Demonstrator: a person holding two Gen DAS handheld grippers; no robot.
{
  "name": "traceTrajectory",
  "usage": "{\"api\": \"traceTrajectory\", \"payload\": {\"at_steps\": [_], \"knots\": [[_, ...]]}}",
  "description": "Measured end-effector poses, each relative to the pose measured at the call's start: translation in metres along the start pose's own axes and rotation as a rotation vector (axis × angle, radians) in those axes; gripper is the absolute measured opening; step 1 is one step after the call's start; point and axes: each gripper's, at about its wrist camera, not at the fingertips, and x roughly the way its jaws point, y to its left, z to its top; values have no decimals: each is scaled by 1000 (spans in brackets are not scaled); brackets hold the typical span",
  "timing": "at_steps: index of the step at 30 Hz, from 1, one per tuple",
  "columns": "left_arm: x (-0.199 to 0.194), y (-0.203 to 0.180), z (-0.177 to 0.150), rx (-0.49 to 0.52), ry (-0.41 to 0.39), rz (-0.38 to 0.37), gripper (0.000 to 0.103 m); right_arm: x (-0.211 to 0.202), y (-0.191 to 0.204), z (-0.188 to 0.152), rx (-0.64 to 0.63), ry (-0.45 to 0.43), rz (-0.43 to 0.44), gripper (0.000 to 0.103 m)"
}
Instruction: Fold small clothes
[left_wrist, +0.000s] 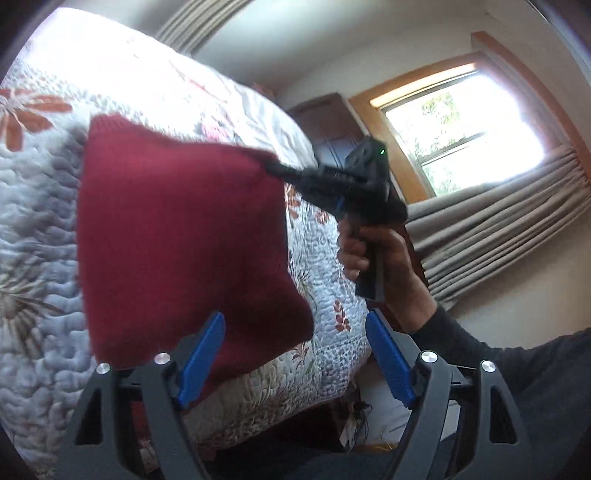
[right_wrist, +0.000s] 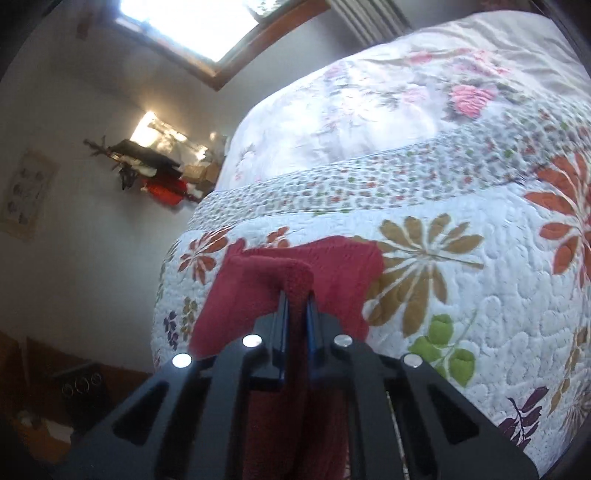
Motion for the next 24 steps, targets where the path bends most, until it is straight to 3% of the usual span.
{"api": "traceTrajectory", "payload": {"at_steps": [3,5,7,11,15,16,17,18,21,24], "knots": [[16,2,-8,-36,34,-6,78,28,-28,-10,65,80,-38,8],[21,2,-7,-57,44,-21,78,28,-26,-13,36,56,-23,10],[17,-5,6,-47,26,-39,78,12,-21,-14,56,17,17,22],[6,4,34,-52,-52,-66,81,-30,29,-29,-72,-26,41,26],[16,21,63,-66,-59,-74,81,-19,60,-65,-166,94,73,26],[22,29,71,-80,-46,-72,81,-6,57,-70,-180,126,36,23],[30,37,77,-87,-27,-59,81,5,49,-73,-182,146,-5,7],[37,44,81,-96,2,-31,81,13,39,-73,-174,150,-43,0],[65,60,85,-107,54,29,81,17,14,-66,-115,137,-88,0],[61,44,89,-86,48,30,83,-7,32,-69,-139,112,-59,6]]}}
